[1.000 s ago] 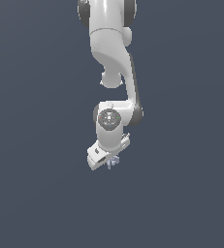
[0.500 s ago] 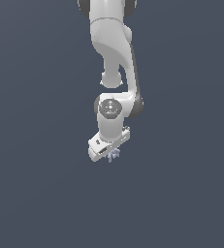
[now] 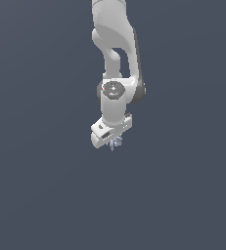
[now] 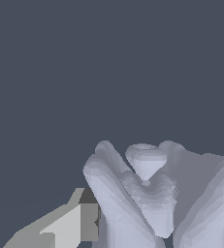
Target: Pick up the object and move it to a goal position.
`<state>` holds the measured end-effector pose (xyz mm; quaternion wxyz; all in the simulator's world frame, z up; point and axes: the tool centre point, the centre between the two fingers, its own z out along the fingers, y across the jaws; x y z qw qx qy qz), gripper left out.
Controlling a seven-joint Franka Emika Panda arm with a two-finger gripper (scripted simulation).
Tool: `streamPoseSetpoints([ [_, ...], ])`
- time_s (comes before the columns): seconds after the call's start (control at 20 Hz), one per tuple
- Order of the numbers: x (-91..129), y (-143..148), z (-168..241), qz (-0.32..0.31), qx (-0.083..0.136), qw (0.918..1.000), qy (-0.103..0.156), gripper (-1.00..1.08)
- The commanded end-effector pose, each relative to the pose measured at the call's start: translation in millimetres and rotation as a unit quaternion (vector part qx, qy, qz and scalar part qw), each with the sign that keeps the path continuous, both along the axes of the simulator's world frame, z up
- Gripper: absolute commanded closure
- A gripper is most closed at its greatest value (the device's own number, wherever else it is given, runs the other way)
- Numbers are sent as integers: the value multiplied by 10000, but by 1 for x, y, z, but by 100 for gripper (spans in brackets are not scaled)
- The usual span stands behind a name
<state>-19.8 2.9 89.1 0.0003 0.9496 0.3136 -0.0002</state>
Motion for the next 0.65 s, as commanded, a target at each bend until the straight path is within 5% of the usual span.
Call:
streamPoseSetpoints([
  [0.0,-12,1,7,-1,-1,10000,-1,108],
  [0.6,-37,5,22,-1,-1,10000,-1,108],
])
